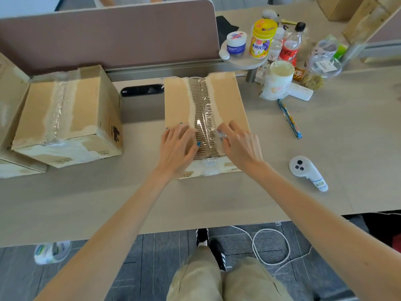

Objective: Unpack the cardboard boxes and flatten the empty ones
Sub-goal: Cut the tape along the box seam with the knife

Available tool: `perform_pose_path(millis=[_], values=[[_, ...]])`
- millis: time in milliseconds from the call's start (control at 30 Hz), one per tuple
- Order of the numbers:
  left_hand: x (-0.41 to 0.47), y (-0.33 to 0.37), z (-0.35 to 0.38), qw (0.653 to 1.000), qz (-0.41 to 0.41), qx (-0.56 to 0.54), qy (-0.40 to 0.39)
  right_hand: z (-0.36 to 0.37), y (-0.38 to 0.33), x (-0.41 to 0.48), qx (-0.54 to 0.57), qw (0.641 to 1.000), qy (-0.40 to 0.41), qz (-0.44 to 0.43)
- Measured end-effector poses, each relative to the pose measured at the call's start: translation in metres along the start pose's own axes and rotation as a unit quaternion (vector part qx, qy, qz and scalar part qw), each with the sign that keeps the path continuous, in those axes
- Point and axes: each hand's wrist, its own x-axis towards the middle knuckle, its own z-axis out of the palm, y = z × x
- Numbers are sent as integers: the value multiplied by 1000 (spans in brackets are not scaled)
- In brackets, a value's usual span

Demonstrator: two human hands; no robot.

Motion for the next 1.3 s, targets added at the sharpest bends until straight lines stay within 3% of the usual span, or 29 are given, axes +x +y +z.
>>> perform_pose_path(millis=[200, 733, 1000, 1300], values=[[60, -20, 14, 998, -35, 34, -49, 22, 13, 58, -12, 1000, -11, 23], [190, -70, 33, 994, -82, 22, -64, 70, 27, 212, 39, 990, -75, 109], [195, -84, 38, 999, -48, 13, -7, 65, 24, 221, 46, 984, -81, 150], [160, -84, 22, 999, -3, -29, -35, 41, 12, 195, 63, 980, -125, 141]])
